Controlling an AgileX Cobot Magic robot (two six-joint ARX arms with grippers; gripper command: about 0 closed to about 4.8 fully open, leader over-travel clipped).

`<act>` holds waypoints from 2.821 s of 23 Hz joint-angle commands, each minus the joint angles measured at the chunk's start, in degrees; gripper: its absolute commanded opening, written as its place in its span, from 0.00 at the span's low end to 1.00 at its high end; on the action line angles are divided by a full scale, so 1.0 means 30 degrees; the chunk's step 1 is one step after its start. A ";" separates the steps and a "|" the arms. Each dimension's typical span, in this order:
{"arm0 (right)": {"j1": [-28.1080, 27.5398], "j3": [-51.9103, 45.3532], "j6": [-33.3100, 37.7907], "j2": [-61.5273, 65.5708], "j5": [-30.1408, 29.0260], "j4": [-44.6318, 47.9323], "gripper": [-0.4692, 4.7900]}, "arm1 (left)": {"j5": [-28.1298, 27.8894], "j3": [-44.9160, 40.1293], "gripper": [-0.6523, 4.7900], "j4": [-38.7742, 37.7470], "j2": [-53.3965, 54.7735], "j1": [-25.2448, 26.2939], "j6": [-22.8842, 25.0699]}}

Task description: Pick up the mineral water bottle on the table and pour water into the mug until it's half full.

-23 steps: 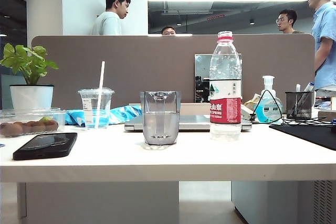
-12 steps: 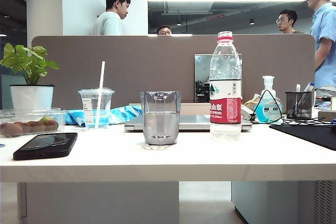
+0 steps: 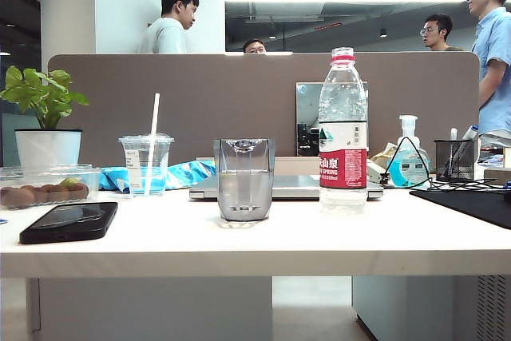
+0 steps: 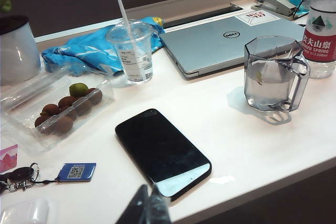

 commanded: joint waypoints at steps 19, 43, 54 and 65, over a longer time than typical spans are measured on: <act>-0.0007 -0.0146 0.0073 -0.0015 0.0029 0.0255 0.08 | -0.0029 0.0087 0.12 0.0291 0.0022 0.0051 0.0386; -0.0022 -0.0146 0.0073 -0.0015 0.0029 0.0248 0.08 | -0.0022 -0.4087 0.12 0.8123 0.0022 0.4510 -0.2929; -0.0022 -0.0146 0.0073 -0.0015 0.0029 0.0255 0.08 | -0.0816 -0.5151 0.12 0.8109 0.0022 0.4510 -0.4065; -0.0022 -0.0146 0.0073 -0.0015 0.0029 0.0248 0.08 | -0.1668 -0.5843 0.12 0.8247 0.0022 0.4510 -0.4597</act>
